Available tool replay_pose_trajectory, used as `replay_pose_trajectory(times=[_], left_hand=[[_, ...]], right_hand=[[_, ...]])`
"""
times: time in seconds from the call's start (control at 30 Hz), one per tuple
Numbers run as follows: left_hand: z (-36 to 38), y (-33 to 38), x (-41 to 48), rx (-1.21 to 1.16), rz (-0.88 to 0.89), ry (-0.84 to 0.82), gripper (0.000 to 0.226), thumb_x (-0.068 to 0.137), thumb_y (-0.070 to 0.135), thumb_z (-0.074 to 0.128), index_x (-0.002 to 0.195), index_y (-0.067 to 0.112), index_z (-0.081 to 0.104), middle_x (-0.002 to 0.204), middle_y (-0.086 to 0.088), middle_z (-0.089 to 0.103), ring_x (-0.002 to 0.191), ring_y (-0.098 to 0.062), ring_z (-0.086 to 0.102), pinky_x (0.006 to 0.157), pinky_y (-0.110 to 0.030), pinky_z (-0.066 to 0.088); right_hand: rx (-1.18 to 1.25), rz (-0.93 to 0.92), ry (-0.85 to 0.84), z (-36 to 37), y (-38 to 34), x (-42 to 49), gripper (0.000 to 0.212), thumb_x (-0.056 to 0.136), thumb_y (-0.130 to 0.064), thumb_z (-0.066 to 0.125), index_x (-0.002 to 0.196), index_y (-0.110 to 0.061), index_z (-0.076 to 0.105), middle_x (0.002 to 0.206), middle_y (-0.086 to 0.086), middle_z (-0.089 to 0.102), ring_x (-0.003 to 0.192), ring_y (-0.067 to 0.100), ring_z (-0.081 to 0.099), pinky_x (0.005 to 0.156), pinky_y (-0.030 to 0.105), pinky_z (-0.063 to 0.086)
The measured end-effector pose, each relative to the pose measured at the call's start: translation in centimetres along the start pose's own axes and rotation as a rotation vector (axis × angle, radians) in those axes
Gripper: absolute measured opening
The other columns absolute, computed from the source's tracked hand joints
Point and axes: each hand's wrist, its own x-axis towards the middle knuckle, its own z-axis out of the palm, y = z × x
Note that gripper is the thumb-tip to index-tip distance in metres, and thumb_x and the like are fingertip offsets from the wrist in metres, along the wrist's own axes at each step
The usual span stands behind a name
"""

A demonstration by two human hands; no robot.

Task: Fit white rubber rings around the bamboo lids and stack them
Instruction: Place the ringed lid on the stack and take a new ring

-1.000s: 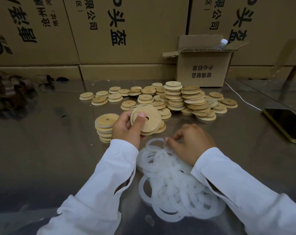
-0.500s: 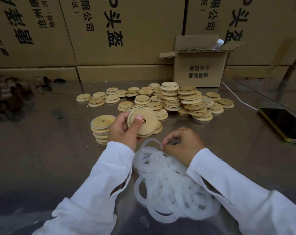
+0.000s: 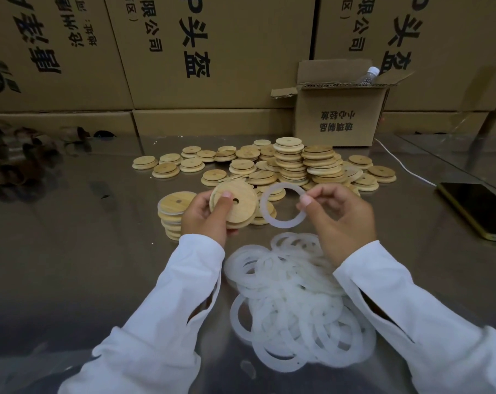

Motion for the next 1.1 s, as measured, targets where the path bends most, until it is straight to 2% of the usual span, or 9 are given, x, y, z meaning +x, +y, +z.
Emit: replay_pose_trajectory(times=[0.17, 0.33, 0.47, 0.57, 0.63, 0.77, 0.93, 1.1], left_hand=[[0.2, -0.4, -0.3, 0.06, -0.139, -0.091, 0.007, 0.089, 0.014, 0.058, 0.082, 0.016, 0.059, 0.079, -0.006, 0.062, 0.071, -0.024, 0.061, 0.049, -0.028, 0.055], [0.4, -0.2, -0.7, -0.028, -0.305, -0.228, 0.006, 0.09, 0.011, 0.055, 0.084, 0.011, 0.059, 0.096, -0.017, 0.062, 0.09, -0.034, 0.062, 0.057, -0.039, 0.056], [0.7, 0.2, -1.1, -0.054, -0.393, -0.309, 0.011, 0.093, 0.014, 0.05, 0.085, 0.011, 0.056, 0.088, -0.016, 0.061, 0.077, -0.031, 0.062, 0.051, -0.04, 0.054], [0.9, 0.4, -1.4, -0.069, -0.442, -0.329, 0.017, 0.092, 0.026, 0.051, 0.089, 0.011, 0.056, 0.093, -0.016, 0.061, 0.078, -0.032, 0.062, 0.051, -0.044, 0.054], [0.8, 0.3, -1.4, -0.027, -0.418, -0.352, 0.02, 0.089, 0.031, 0.054, 0.093, 0.012, 0.058, 0.101, -0.017, 0.061, 0.083, -0.033, 0.063, 0.052, -0.041, 0.057], [0.7, -0.1, -1.9, 0.108, -0.279, -0.455, 0.003, 0.09, 0.016, 0.055, 0.092, 0.016, 0.057, 0.097, -0.013, 0.062, 0.083, -0.029, 0.063, 0.052, -0.033, 0.058], [0.8, 0.0, -2.0, 0.143, -0.218, -0.483, 0.01, 0.094, 0.013, 0.049, 0.095, 0.019, 0.057, 0.095, -0.011, 0.062, 0.086, -0.03, 0.063, 0.054, -0.033, 0.058], [0.9, 0.0, -1.9, 0.136, -0.246, -0.464, 0.018, 0.097, 0.013, 0.041, 0.109, 0.012, 0.054, 0.111, -0.019, 0.056, 0.099, -0.039, 0.06, 0.06, -0.038, 0.058]], right_hand=[[0.167, 0.166, -0.202, 0.3, -0.1, -0.5, 0.011, 0.081, -0.001, 0.064, 0.076, -0.012, 0.063, 0.061, -0.005, 0.069, 0.061, 0.004, 0.064, 0.062, 0.012, 0.049], [0.121, 0.198, -0.168, 0.4, 0.2, -0.5, 0.01, 0.079, -0.006, 0.068, 0.078, -0.015, 0.065, 0.063, -0.004, 0.07, 0.062, 0.006, 0.064, 0.061, 0.014, 0.051], [0.094, 0.23, -0.147, 0.2, 0.4, -0.4, 0.011, 0.077, -0.01, 0.071, 0.077, -0.02, 0.067, 0.066, -0.003, 0.071, 0.064, 0.006, 0.066, 0.06, 0.015, 0.052], [0.075, 0.244, -0.131, 0.1, 0.4, -0.4, 0.012, 0.076, -0.011, 0.072, 0.074, -0.022, 0.068, 0.066, -0.003, 0.072, 0.064, 0.007, 0.066, 0.061, 0.018, 0.053], [0.067, 0.228, -0.123, 0.1, 0.3, -0.4, 0.012, 0.076, -0.01, 0.072, 0.072, -0.021, 0.068, 0.064, -0.005, 0.071, 0.061, 0.004, 0.065, 0.058, 0.015, 0.052], [0.027, 0.141, -0.13, 0.2, 0.0, -0.4, 0.019, 0.076, -0.005, 0.071, 0.067, -0.021, 0.067, 0.061, -0.012, 0.067, 0.061, -0.001, 0.06, 0.06, 0.01, 0.047], [0.012, 0.098, -0.13, 0.4, -0.3, -0.5, 0.016, 0.076, -0.006, 0.07, 0.071, -0.02, 0.066, 0.07, -0.002, 0.064, 0.067, 0.006, 0.056, 0.066, 0.014, 0.047], [-0.018, 0.172, -0.118, 0.6, -0.1, -0.6, 0.013, 0.079, -0.012, 0.068, 0.074, -0.024, 0.066, 0.071, -0.002, 0.062, 0.067, 0.006, 0.055, 0.067, 0.015, 0.046]])
